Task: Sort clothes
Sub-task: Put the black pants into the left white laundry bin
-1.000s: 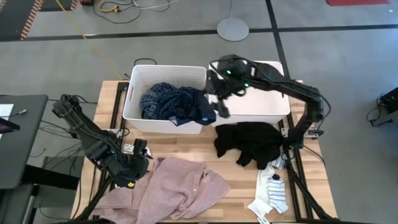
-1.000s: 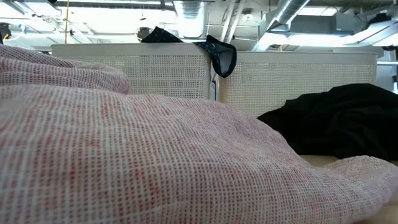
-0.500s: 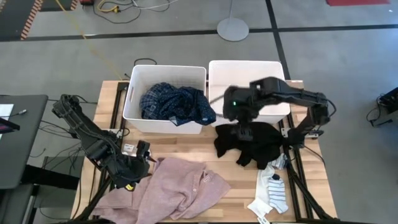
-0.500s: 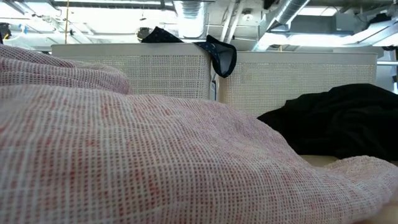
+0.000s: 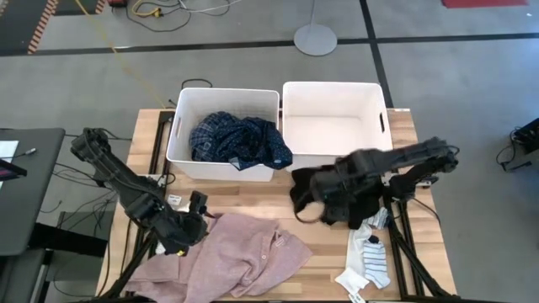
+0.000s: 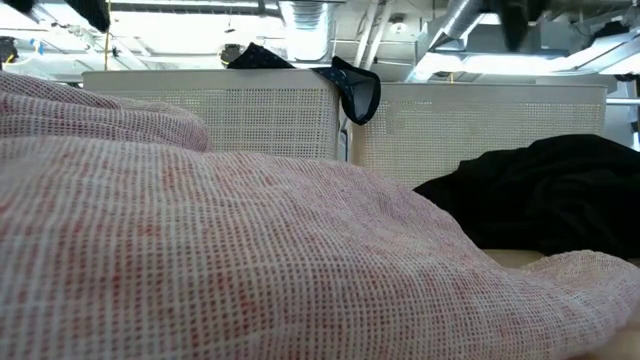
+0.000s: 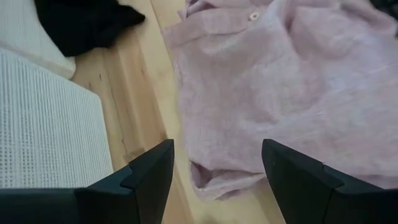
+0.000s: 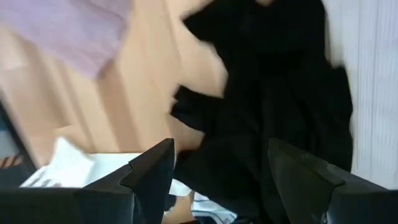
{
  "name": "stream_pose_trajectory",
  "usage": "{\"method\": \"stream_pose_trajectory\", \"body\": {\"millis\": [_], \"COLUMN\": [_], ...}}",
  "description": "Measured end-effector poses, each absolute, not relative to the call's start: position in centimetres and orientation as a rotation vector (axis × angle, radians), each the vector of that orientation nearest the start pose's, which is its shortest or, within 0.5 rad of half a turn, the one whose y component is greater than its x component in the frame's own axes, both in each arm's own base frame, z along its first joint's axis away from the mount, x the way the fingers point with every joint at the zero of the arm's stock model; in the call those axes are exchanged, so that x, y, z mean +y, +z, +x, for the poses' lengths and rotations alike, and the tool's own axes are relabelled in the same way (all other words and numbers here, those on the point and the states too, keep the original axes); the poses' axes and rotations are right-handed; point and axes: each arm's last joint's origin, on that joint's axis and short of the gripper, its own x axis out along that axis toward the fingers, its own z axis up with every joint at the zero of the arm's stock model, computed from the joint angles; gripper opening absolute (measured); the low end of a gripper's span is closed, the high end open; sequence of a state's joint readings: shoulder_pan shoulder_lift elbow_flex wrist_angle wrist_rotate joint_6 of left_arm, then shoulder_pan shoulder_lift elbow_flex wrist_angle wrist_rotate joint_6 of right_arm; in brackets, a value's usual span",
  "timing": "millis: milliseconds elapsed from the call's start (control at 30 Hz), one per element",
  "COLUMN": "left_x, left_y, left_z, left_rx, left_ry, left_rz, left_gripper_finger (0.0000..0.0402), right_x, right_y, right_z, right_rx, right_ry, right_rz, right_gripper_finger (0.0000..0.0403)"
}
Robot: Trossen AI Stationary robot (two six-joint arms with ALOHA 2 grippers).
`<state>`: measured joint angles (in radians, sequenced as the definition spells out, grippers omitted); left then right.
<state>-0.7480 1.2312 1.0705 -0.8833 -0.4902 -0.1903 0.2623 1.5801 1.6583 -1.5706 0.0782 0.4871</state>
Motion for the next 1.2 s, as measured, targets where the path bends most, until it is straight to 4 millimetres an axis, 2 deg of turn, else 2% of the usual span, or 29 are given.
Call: {"method": "stream_pose_trajectory", "body": {"millis": [133,333,567,833,1200], "left_x": [-14.4,-14.3,-13.7,-13.0,-12.9], "left_y": [28.0,27.3,27.2,27.3,27.4], "left_z": [18.1,18.7,19.5,20.1,20.4], "left_rx": [0.872,0.827,0.793,0.793,0.776], "left_ry": [-0.143,-0.155,-0.150,-0.118,-0.126], "left_rz": [0.451,0.489,0.514,0.503,0.475], "left_gripper_finger": [0.0238,0.0238,0.0238,0.0238,0.0238], "right_x": [8.1,9.5,10.3,10.4,9.6], "right_y": [32.4,28.3,24.4,20.4,14.8], "right_z": [24.4,21.4,18.6,17.3,17.6], "right_rx": [1.510,1.546,1.487,1.394,1.236], "right_ry": [-0.359,-0.570,-0.777,-0.866,-0.762], "right_rz": [0.140,0.152,0.140,0.141,0.259], "right_gripper_finger": [0.0274,0.0274,0.0274,0.0274,0.0274]}}
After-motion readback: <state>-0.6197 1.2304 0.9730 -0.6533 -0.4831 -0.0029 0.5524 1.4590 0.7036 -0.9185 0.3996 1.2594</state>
